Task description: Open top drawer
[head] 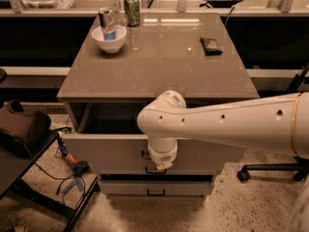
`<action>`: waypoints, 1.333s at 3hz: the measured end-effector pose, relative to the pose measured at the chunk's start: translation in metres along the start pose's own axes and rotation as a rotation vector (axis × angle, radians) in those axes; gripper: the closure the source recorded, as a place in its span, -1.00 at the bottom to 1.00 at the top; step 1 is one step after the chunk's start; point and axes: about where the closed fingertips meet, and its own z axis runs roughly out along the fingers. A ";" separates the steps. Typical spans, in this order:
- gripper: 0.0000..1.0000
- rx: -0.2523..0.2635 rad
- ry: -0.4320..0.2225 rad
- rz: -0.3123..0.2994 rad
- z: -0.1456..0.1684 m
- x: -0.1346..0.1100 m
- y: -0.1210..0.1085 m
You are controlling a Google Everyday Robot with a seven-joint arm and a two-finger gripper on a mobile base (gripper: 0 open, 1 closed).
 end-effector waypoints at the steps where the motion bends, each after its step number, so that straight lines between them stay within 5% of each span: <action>1: 1.00 0.002 0.002 0.003 -0.001 0.001 0.002; 3: 1.00 0.002 0.002 0.003 -0.001 0.000 0.002; 4: 0.63 0.002 0.002 0.003 -0.001 0.000 0.002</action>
Offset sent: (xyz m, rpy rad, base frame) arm -0.1668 -0.1137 0.1511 -0.0758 -0.3354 -0.2849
